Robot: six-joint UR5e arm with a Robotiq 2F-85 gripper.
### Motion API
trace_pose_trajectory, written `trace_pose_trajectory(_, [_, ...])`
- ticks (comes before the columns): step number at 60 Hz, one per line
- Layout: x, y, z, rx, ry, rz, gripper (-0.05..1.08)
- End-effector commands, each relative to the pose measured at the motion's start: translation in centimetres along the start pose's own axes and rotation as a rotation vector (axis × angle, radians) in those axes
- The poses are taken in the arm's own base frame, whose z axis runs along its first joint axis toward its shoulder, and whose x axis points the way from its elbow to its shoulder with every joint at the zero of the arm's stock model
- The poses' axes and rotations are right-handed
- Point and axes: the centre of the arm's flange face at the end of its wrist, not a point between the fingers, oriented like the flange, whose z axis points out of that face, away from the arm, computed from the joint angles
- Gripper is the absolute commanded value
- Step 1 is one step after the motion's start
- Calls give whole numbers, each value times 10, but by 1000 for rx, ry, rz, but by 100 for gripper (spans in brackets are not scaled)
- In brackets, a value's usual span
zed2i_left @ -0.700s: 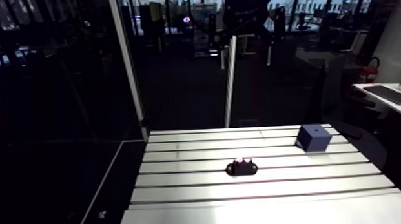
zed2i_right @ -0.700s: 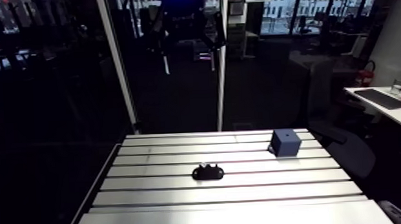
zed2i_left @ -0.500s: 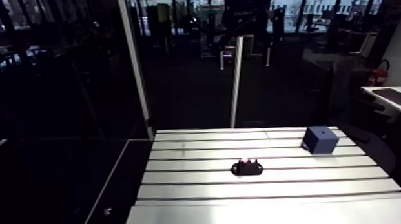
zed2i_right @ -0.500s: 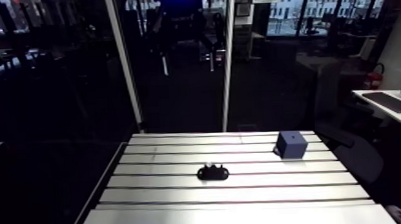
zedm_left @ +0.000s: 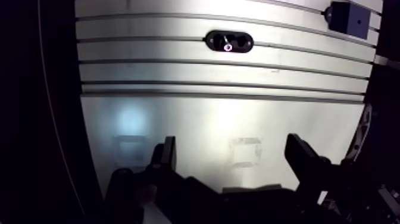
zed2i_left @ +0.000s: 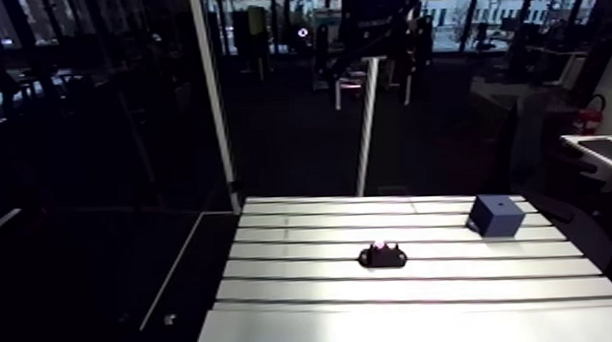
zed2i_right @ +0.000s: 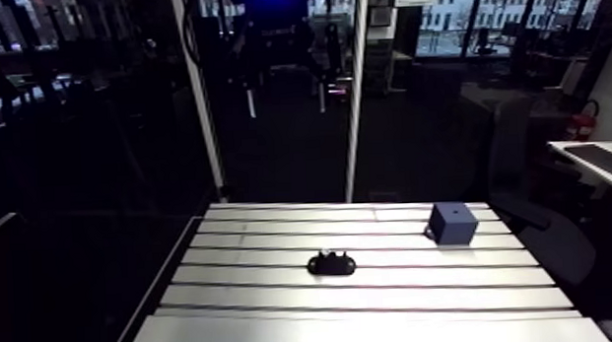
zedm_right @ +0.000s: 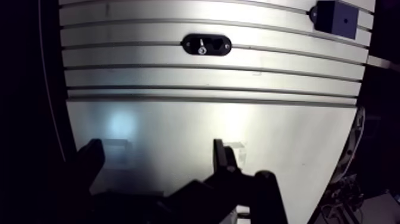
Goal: Pick up the M10 bolt and insert it into the hole until fully seated.
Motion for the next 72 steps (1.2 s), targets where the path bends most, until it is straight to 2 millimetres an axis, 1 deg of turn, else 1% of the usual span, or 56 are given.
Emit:
trace_pose_trajectory(1, [3,0,18,-7,11,0,0])
trace_pose_trajectory(2, [4,0,22,-8,19,1,0])
trace_pose_trajectory(3, [4,0,22,-8,19,1,0])
trace_pose_trajectory(4, [4,0,28,-11,25,1,0])
trace_pose_trajectory(5, [4,0,28,-11,25,1,0])
trace_pose_trajectory(6, [6,0,33,-13,31,-1,1])
trace_pose_trajectory(7, [6,0,33,-13,31,-1,1])
trace_pose_trajectory(8, [6,1,38,-14,38,-7,1])
trace_pose_trajectory(9, [6,1,38,-14,38,-7,1])
trace_pose_trajectory(10, [7,1,44,-16,45,-16,1])
trace_pose_trajectory(11, [7,1,44,-16,45,-16,1])
trace_pose_trajectory(14, [10,4,65,-18,70,-30,1])
trace_pose_trajectory(16, [10,4,65,-18,70,-30,1])
trace_pose_trajectory(18, [12,6,81,-21,84,-36,1])
trace_pose_trajectory(21, [13,7,86,-21,90,-37,1])
trace_pose_trajectory(22, [12,9,93,-21,95,-33,1])
trace_pose_trajectory(23, [12,9,93,-21,95,-33,1])
trace_pose_trajectory(24, [13,11,99,-20,99,-27,1])
trace_pose_trajectory(27, [13,16,105,-19,109,-16,1])
trace_pose_trajectory(28, [14,19,111,-17,117,-9,1])
trace_pose_trajectory(29, [14,19,111,-17,117,-9,1])
trace_pose_trajectory(30, [13,22,118,-17,125,-4,1])
trace_pose_trajectory(35, [14,28,128,-15,149,0,1])
trace_pose_trajectory(37, [12,29,139,-18,173,-16,1])
trace_pose_trajectory(43, [10,36,149,-19,200,-8,1])
trace_pose_trajectory(44, [8,39,156,-18,195,-1,1])
trace_pose_trajectory(45, [8,39,156,-18,195,-1,1])
trace_pose_trajectory(47, [6,43,164,-10,197,8,1])
trace_pose_trajectory(51, [5,42,168,-4,202,9,1])
trace_pose_trajectory(53, [3,43,177,11,217,14,1])
trace_pose_trajectory(72, [-1,50,197,69,271,44,1])
